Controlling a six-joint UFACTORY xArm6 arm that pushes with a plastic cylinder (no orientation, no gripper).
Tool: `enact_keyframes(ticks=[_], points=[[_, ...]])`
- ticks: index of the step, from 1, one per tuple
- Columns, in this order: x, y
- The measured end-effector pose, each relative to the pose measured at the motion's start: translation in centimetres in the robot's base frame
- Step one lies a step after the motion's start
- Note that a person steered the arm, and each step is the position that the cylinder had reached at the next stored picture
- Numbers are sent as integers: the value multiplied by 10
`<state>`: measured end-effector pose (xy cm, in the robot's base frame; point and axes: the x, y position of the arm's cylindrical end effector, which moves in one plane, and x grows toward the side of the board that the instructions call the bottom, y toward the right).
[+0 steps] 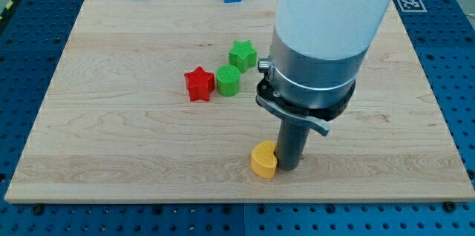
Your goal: Separate the green circle and the red star
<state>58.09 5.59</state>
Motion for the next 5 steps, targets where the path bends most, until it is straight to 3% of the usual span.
enact_keyframes(ticks=[1,2,5], points=[[0,6],[-25,52],[-155,68]])
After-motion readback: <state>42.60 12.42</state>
